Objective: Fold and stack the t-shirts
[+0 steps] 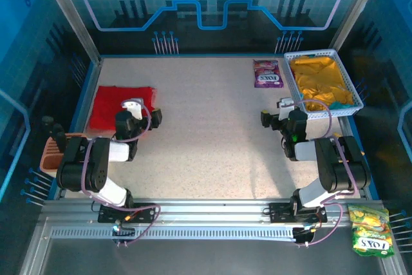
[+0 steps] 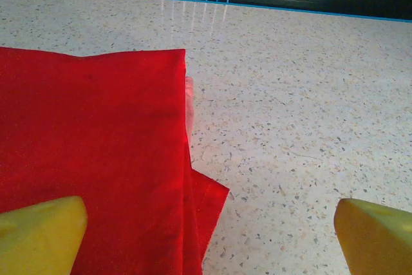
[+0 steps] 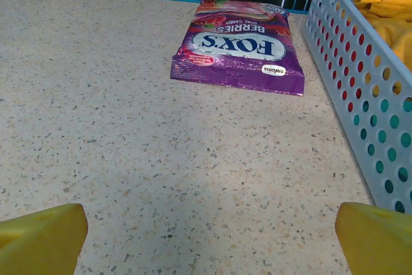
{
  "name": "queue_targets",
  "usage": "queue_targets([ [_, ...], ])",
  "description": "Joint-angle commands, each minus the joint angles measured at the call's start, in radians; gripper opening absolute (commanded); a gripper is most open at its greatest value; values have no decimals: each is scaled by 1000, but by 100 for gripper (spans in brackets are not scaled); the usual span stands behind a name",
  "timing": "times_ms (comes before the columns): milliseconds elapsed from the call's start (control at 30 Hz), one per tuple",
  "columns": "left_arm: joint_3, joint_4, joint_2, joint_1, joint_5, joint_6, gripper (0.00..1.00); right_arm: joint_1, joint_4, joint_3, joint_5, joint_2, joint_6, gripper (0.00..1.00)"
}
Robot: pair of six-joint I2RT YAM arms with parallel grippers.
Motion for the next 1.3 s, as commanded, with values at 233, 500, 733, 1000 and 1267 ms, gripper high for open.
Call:
queue_targets([
  [233, 17, 0, 4, -5, -19, 14, 99, 12, 30, 10, 45, 2, 5, 100],
  [500, 13, 4, 4, 0, -11, 11, 99, 12, 46, 1, 73, 0, 17, 100],
  [733, 20, -8, 3, -8, -40, 18, 99, 18, 24, 13, 82, -9, 11, 100],
  [1000, 201, -495, -183, -74, -225, -23, 99, 51, -377, 143, 382, -259, 108, 100],
  [1267, 295, -782, -248, -98, -158, -288, 99, -16, -1055, 579, 544, -157, 421, 100],
])
